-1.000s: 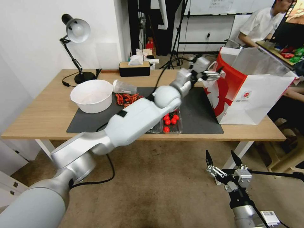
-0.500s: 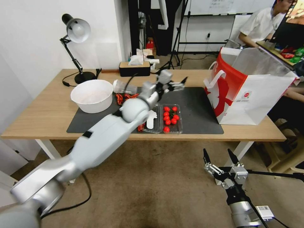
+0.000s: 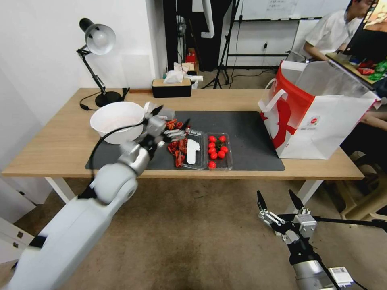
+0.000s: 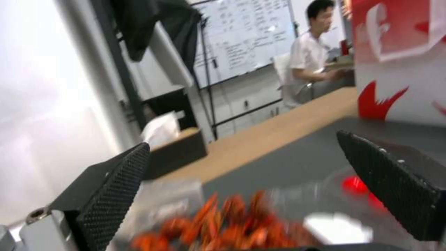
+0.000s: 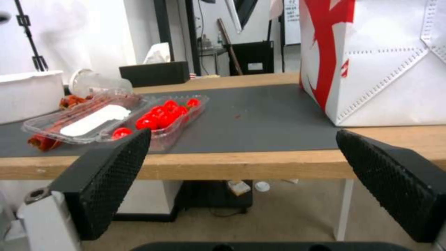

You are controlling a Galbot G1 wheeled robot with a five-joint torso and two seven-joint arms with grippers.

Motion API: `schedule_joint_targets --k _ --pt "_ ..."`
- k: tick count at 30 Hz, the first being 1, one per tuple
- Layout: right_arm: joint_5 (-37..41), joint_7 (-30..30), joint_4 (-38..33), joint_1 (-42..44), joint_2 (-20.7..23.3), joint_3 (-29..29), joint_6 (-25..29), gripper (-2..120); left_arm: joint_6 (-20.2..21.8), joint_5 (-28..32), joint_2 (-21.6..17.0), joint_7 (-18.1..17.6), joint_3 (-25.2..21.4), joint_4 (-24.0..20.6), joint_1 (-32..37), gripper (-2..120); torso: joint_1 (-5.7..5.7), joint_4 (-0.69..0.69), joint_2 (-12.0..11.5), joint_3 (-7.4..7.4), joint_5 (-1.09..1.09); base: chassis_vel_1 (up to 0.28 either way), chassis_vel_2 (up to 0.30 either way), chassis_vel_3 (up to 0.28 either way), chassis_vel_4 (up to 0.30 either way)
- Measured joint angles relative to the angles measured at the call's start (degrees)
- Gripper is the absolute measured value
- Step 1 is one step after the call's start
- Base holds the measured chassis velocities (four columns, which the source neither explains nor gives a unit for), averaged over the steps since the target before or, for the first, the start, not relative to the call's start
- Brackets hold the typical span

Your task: Pick up the trash from the table and place it into the takeout bag.

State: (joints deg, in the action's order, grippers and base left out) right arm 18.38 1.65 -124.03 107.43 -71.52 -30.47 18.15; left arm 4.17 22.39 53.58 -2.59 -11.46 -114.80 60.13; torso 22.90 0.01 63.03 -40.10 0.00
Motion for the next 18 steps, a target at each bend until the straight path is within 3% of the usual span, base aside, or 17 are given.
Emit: schedule_joint_targets --k 5,11,18 --pt "0.0 0.0 0.0 -0.3 0.3 0.4 -0.1 100 -2.0 -1.7 2.1 -0.8 -5.7 -2.2 9.7 100 0.00 0.00 0.0 0.00 0.00 0.000 0.000 0.000 0.000" --pt "-0.2 0.0 0.0 -1.0 0.8 1.6 -0.5 100 -5.7 -6.9 7.4 -0.5 -12.6 -3.4 22.3 100 0.00 -0.01 0.0 0.00 0.00 0.000 0.000 0.000 0.000" --pt "0.0 0.3 0.0 -1.8 1.4 1.8 -0.9 100 -8.7 -10.8 11.6 -1.7 -16.6 -3.4 29.6 100 0.01 -0.02 0.0 -0.01 -0.01 0.000 0.000 0.000 0.000"
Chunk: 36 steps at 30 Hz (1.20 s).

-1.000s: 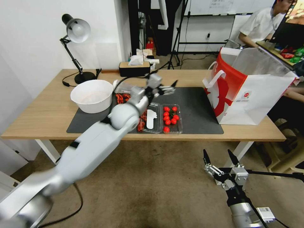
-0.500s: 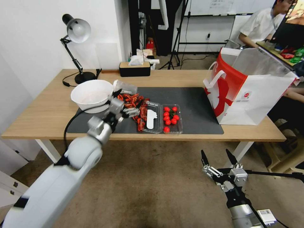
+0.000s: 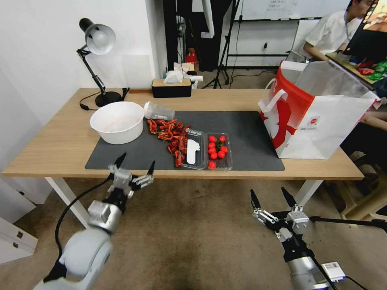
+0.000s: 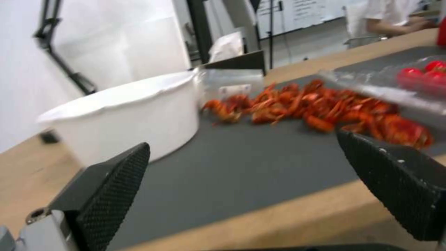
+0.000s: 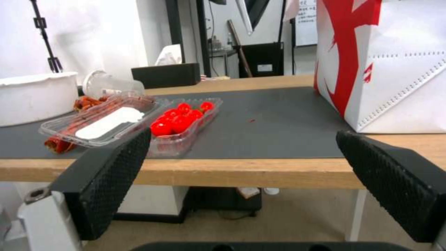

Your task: Pick up the trash from the table and place it into the takeout bag.

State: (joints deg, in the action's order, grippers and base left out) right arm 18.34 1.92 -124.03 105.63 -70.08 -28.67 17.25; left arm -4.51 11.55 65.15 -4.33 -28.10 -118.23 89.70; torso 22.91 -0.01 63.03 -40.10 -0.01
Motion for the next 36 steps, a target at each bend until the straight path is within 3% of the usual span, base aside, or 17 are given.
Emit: schedule_joint_targets --k 8,15,36 --pt "0.3 -0.1 0.7 -0.7 0.7 0.3 -0.2 100 -3.5 -3.7 3.9 -1.0 -3.9 -0.2 4.7 100 0.00 0.01 0.0 0.00 0.01 0.000 0.000 0.000 0.000" --pt "0.7 -0.3 1.2 -1.5 0.8 0.8 -0.4 100 -5.0 -4.3 4.9 -2.2 -5.3 1.7 6.0 100 0.01 0.01 0.0 0.00 0.00 0.000 0.000 0.000 0.000" --pt "3.5 -2.4 1.4 -2.8 2.4 0.5 -2.2 100 -5.5 -3.9 5.7 -2.5 -4.6 4.6 4.7 100 0.01 0.01 0.0 0.00 0.01 0.000 0.000 0.000 0.000"
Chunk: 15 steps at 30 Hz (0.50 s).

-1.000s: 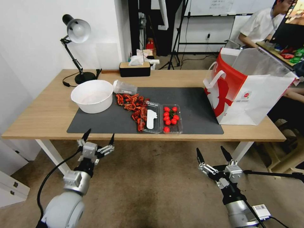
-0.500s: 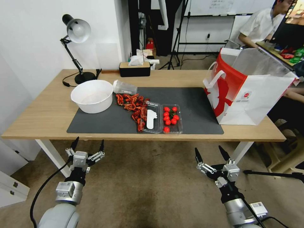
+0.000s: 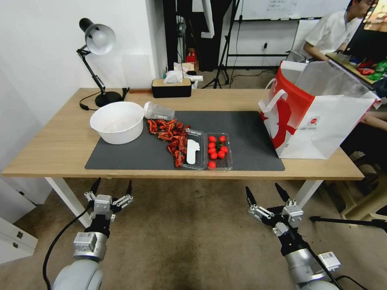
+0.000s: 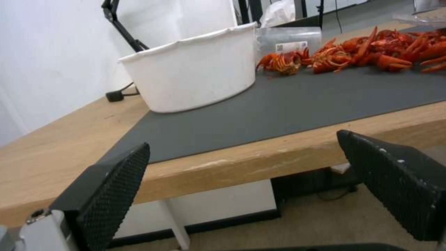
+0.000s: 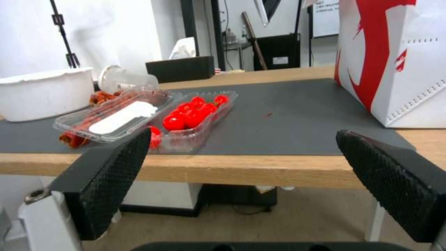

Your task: Pick up the trash from the table and place it into the takeout bag.

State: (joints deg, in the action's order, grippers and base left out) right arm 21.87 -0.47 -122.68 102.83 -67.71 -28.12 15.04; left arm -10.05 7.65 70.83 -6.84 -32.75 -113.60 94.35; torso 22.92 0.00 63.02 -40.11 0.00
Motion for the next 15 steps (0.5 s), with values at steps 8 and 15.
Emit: schedule_joint_targets --k 8,15 --pt "1.0 0.1 0.2 -0.7 0.6 0.0 -0.6 100 0.3 0.1 -0.2 0.0 0.9 0.6 -0.7 100 0.00 0.00 0.0 0.00 0.00 0.000 0.000 0.000 0.000" --pt "1.1 0.1 0.5 -0.9 0.9 0.0 -0.7 100 0.8 1.6 -2.5 0.4 1.9 0.4 -3.3 100 0.00 -0.01 0.0 0.00 0.00 0.000 0.000 0.000 0.000"
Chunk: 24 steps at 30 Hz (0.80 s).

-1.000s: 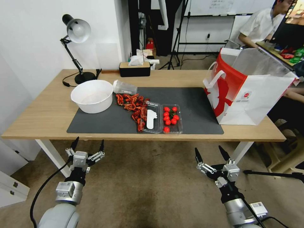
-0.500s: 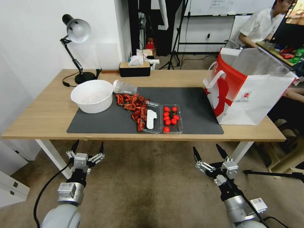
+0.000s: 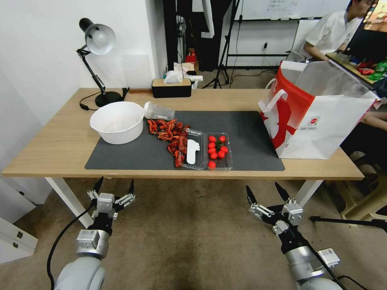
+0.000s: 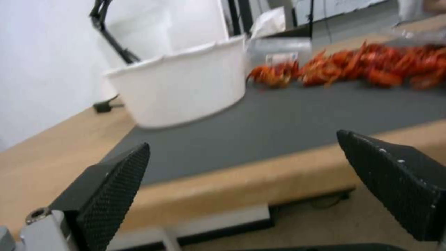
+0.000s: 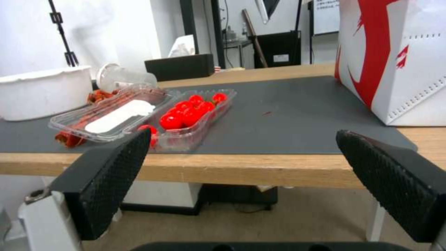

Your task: Pick up the trash from the table and place it into the takeout bag.

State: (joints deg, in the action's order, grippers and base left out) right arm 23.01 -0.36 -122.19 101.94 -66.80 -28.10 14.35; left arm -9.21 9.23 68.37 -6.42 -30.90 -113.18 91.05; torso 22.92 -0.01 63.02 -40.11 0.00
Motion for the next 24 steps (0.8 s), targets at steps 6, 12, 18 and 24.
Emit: schedule_joint_targets --k 6,12,18,24 --pt "0.1 0.1 0.1 -0.2 0.4 0.1 -0.1 100 5.0 6.5 -5.4 1.0 3.0 -1.4 -7.9 100 0.00 0.00 0.0 0.00 -0.01 0.000 0.000 0.000 0.000" --pt "0.1 0.2 0.1 -0.1 0.4 -0.1 -0.1 100 9.9 14.3 -11.3 -0.1 7.5 -0.9 -18.6 100 0.00 0.02 0.0 -0.01 -0.02 0.000 0.000 0.000 0.000" --pt "0.1 0.3 0.0 0.1 0.3 -0.1 -0.1 100 16.1 27.5 -17.0 -3.9 12.6 1.5 -30.3 100 0.00 0.00 0.0 -0.01 -0.02 0.000 0.000 0.000 0.000" --pt "-0.2 0.5 -0.5 0.4 0.0 -0.4 -0.3 100 18.1 35.0 -21.3 -4.0 21.4 9.6 -47.3 100 0.00 0.01 0.0 -0.01 0.02 0.000 0.000 0.000 0.000"
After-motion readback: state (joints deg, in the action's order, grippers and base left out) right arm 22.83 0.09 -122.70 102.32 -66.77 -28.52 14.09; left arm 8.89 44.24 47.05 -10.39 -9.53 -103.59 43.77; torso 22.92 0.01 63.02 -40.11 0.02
